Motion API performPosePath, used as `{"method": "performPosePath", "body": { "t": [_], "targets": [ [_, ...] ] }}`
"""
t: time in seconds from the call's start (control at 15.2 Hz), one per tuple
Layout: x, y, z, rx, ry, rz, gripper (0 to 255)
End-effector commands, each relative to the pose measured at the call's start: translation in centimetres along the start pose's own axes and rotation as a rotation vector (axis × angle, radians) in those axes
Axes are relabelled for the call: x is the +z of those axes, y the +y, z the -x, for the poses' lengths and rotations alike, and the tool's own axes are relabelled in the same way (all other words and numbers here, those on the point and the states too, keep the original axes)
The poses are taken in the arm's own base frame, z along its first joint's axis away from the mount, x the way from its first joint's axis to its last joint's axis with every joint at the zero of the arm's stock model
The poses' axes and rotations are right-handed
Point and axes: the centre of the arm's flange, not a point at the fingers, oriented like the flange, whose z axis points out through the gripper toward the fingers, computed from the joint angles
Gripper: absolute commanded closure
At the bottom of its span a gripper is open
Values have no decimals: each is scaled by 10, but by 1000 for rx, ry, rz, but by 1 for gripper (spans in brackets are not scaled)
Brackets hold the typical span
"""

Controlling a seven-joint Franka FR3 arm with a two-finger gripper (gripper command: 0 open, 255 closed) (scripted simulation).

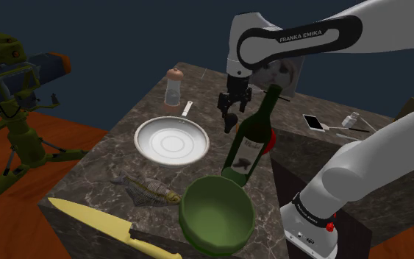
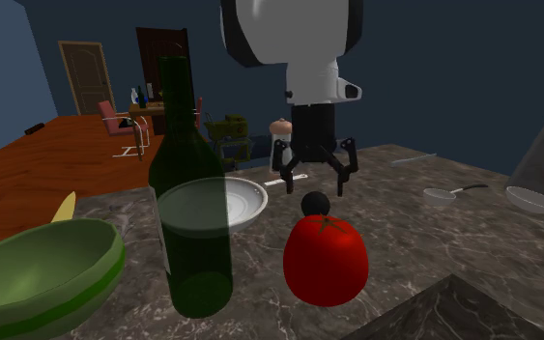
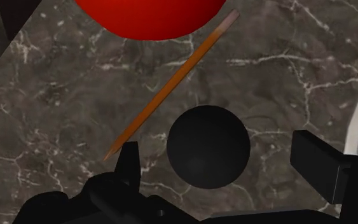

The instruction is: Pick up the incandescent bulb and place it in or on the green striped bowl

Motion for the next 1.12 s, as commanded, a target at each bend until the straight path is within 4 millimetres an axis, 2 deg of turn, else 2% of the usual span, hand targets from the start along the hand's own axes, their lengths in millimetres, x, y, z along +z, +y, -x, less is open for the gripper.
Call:
{"method": "performPosePath", "body": {
  "t": [0.0,0.2,0.73,0.79,1.06],
  "targets": [
    [12,0,0,1,-1,1,0],
    [30,0,0,1,-1,1,0],
    [30,0,0,1,-1,1,0],
    [30,0,0,1,-1,1,255],
    [30,0,0,1,-1,1,255]
  ]
}}
